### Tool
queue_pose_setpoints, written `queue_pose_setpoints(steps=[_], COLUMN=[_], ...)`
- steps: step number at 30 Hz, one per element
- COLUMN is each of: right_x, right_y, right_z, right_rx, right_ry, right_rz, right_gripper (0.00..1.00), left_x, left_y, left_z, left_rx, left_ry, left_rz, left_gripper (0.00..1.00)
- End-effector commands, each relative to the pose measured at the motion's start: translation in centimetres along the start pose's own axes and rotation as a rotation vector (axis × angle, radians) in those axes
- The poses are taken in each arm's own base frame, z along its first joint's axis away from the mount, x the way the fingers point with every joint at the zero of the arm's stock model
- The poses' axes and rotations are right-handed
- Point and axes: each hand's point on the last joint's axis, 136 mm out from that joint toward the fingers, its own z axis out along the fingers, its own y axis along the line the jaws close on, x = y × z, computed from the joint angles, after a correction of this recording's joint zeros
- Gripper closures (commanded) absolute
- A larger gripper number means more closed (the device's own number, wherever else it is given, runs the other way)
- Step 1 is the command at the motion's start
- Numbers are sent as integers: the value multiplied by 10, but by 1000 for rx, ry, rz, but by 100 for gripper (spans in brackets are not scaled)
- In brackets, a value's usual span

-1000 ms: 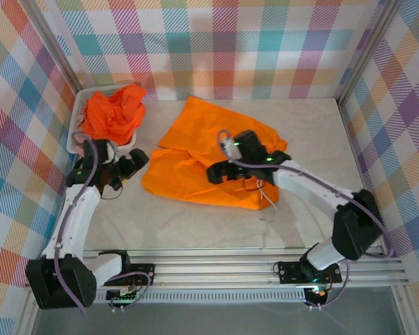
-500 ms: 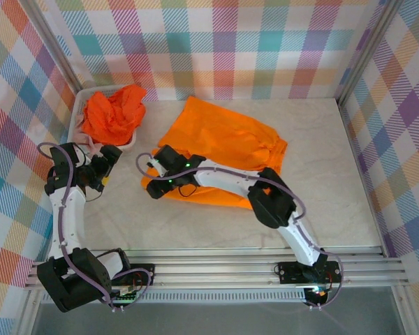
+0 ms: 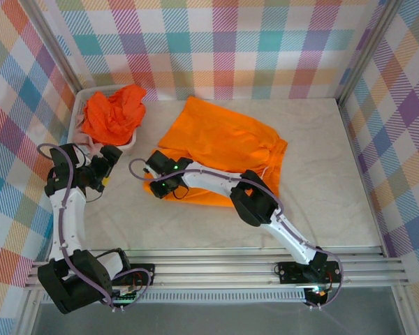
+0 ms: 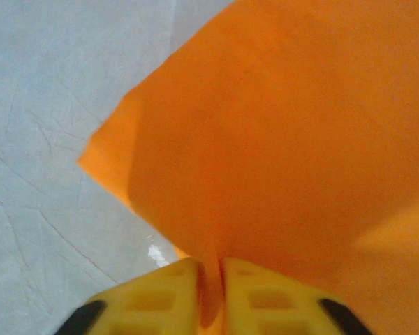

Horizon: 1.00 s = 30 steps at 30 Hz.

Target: Fold and stack the shorts

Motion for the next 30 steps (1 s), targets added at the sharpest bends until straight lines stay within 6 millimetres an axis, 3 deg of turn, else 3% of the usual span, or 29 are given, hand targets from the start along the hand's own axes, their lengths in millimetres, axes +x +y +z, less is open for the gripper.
queue_pose_setpoints(steps=[1, 7, 10, 12, 15, 16, 17, 18, 20, 24, 26, 30], right_x=[-17, -31, -25, -22, -31, -34, -34, -34, -36, -43, -40, -19], right_y=[16, 62, 74, 80, 89, 89, 87, 85, 75, 33, -3, -100], right_z=[-22, -75, -85, -89, -103, -106, -108, -110, -116, -137, -142, -147], right_rx=[-50, -272, -371, -469, -656, -689, -701, -704, -690, -620, -498, -215], right_ry=[-34, -73, -55, -22, -21, -26, -24, -18, -13, -92, -129, -154], right_rz=[16, -9, -3, 46, 150, 169, 176, 174, 185, 255, 281, 393], right_gripper=[99, 100, 97, 100, 97, 88, 70, 59, 47, 40, 39, 34], left_x=[1, 6, 10, 13, 18, 20, 22, 24, 30, 40, 47, 65], left_y=[1, -1, -2, -3, -1, 0, 2, 3, 8, 20, 25, 23], left_z=[-4, -6, -11, -15, -20, -21, -21, -22, -23, -31, -34, -22], left_rx=[15, 28, 37, 42, 41, 38, 34, 28, 12, -39, -58, -42], left_ry=[-13, -1, -4, -10, -17, -19, -17, -13, -5, -22, -38, 8], left_rz=[2, 2, -7, -13, -26, -31, -41, -49, -70, -103, -110, -107], left_gripper=[0, 0, 0, 0, 0, 0, 0, 0, 1, 3, 3, 0])
